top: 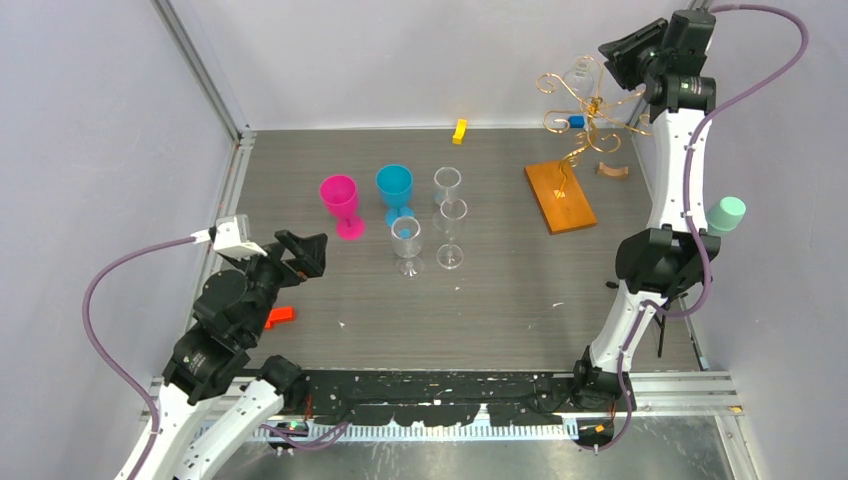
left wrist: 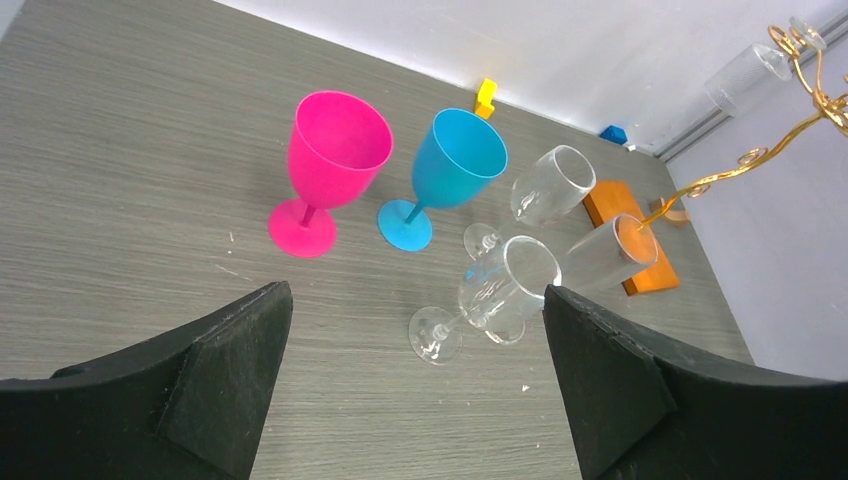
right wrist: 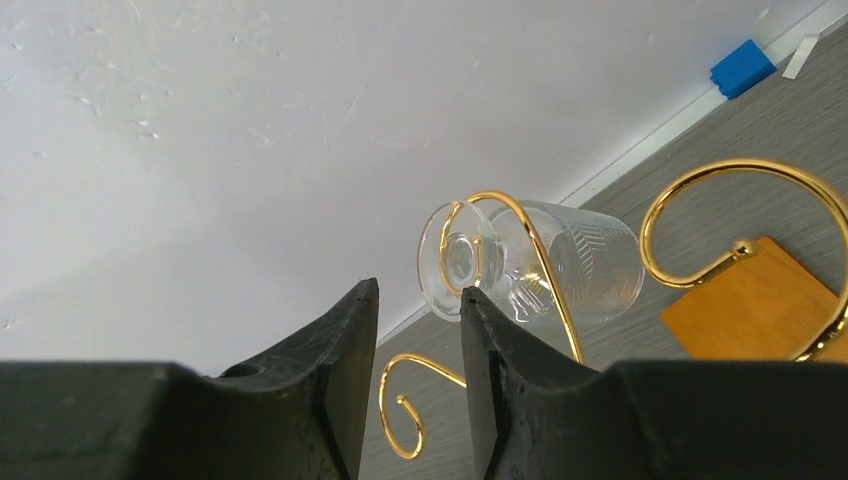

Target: Take the wine glass off the wine glass rack

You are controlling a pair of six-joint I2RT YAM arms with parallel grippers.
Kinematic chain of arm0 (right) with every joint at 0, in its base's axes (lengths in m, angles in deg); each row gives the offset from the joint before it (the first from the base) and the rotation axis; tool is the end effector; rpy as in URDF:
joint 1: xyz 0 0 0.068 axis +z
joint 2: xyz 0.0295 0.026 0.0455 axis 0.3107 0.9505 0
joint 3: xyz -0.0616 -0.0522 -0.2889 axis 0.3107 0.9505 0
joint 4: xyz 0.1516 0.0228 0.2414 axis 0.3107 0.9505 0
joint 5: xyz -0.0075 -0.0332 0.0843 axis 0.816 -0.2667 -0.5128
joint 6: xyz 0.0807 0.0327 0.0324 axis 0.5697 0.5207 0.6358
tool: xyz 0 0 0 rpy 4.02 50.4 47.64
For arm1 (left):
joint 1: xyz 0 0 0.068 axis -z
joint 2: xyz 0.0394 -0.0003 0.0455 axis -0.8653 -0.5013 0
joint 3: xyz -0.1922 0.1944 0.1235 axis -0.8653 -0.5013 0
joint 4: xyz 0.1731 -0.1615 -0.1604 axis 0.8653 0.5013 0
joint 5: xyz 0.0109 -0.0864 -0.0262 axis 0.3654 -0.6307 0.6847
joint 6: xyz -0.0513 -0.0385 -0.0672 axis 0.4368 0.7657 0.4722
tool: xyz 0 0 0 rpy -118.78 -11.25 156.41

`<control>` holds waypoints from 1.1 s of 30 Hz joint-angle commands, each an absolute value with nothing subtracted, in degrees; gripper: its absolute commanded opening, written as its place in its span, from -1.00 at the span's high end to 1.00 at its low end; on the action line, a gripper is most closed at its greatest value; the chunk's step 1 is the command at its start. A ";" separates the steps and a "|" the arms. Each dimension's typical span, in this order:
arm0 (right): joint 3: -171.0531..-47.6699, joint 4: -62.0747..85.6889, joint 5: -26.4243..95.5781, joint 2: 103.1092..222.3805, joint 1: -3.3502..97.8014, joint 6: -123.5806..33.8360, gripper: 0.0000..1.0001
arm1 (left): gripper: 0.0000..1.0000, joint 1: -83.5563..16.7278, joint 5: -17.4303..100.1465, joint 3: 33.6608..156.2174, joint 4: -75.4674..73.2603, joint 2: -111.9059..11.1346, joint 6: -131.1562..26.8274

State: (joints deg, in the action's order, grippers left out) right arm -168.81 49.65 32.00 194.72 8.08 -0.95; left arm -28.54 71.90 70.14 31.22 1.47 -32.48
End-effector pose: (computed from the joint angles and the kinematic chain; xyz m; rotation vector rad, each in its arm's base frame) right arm 0.5077 -0.0747 0.4952 0.8514 1.7037 0.6538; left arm 0.1245 -0.0388 0.3777 -0.2929 1.6730 -0.4960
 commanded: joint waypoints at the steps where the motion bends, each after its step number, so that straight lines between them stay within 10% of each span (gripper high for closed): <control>1: -168.64 46.14 32.22 195.77 8.12 0.03 0.17 | -0.99 -28.45 74.06 70.23 28.42 2.82 -32.05; 25: -164.37 40.29 29.45 198.83 8.08 3.91 0.25 | -0.99 -28.48 76.47 70.01 28.77 3.40 -32.93; 33: -162.20 37.64 29.57 198.26 8.08 4.79 0.56 | -0.99 -28.45 76.73 69.97 28.66 3.22 -33.17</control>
